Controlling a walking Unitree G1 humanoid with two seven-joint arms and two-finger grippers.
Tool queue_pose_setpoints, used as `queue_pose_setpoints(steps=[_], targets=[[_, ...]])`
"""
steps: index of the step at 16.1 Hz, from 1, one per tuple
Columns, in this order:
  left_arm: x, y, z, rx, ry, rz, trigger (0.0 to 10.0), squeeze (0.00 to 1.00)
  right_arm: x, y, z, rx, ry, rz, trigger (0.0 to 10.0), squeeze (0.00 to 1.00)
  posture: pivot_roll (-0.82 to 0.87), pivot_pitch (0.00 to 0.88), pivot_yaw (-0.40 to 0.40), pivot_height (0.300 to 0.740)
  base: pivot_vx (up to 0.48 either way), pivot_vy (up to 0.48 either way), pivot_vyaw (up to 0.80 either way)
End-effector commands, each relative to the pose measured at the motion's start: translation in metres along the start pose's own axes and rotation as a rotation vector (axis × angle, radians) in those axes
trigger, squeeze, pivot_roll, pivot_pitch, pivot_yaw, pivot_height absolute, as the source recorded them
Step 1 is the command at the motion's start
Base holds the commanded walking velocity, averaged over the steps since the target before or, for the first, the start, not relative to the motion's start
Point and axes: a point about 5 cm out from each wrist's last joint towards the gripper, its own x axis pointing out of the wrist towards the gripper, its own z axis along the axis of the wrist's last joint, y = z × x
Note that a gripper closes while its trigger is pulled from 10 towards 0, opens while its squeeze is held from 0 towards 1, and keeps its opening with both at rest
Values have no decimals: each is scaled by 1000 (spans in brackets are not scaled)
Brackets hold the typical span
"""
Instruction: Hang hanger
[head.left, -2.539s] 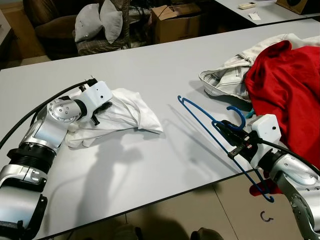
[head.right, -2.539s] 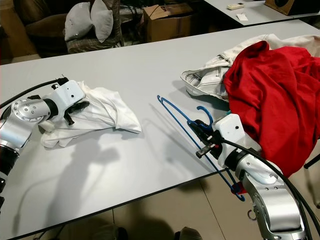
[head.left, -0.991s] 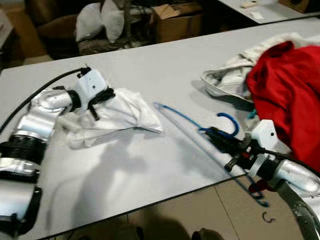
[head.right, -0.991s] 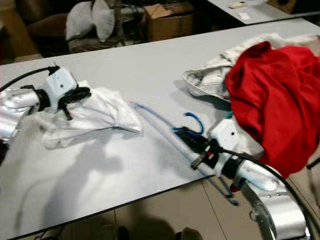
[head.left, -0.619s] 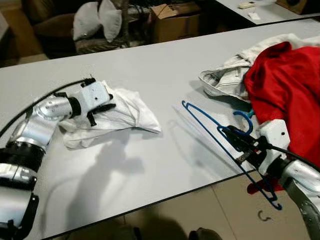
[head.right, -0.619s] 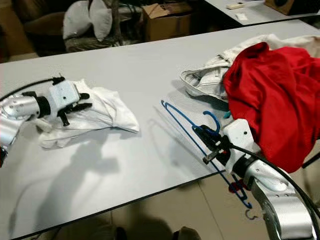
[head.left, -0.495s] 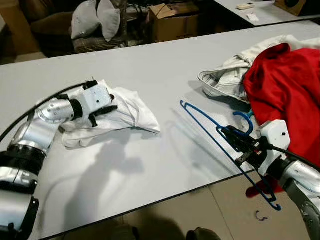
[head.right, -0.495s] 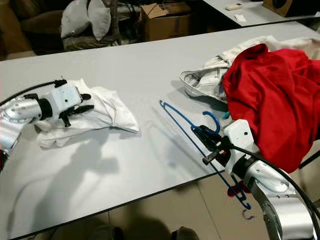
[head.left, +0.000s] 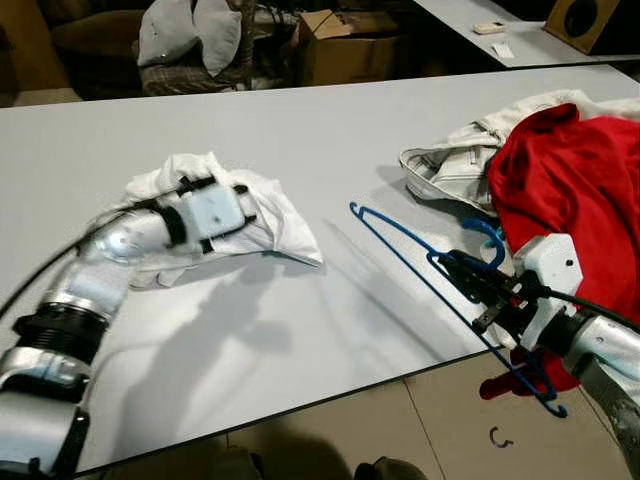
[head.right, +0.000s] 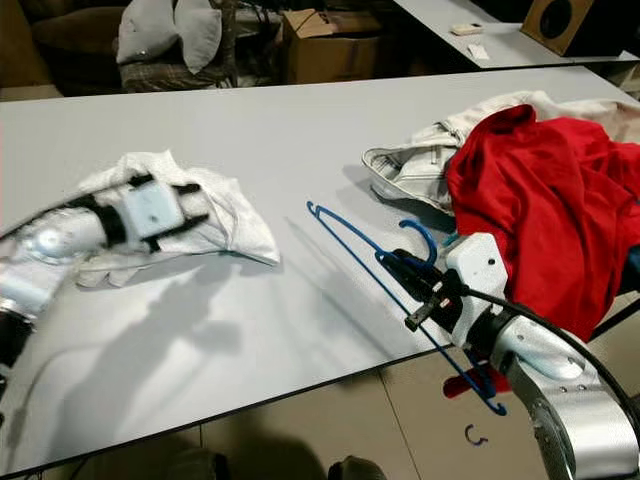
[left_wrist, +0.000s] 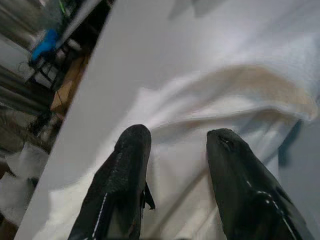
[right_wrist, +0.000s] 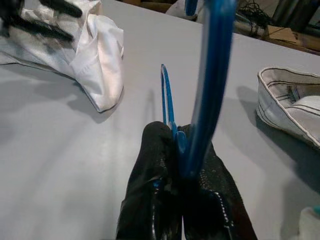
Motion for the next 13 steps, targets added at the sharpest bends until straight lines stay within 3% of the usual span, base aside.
queue_pose_setpoints(steps=[1,3,4,5,6,8,13], targets=[[4,2,-3,34,47,4,10000,0,-3,1,4,-6,-12,-11,10000,0,-154,0,-26,740,0,0,0],[4,2,-10,45,95,8,10000,0,-3,5,2,4,-10,-15,10000,0,-162,0,-14,740,0,0,0],[1,4,-19,37,151,26,6000,0,-3,6,4,7,-18,-26,10000,0,-179,0,-1,740,0,0,0],[0,5,-21,30,163,52,6000,0,-4,5,4,9,-21,-35,10000,0,-179,0,-1,740,0,0,0],[0,6,-23,6,172,72,0,0,-7,3,3,7,-19,-42,10000,0,-173,0,4,740,0,0,0],[2,10,-21,-18,154,121,0,0,-8,0,2,1,-12,-56,10000,0,-180,0,4,740,0,0,0],[10,6,-17,-36,136,118,0,0,-5,1,4,-3,-19,-48,10000,0,-181,0,4,740,0,0,0]])
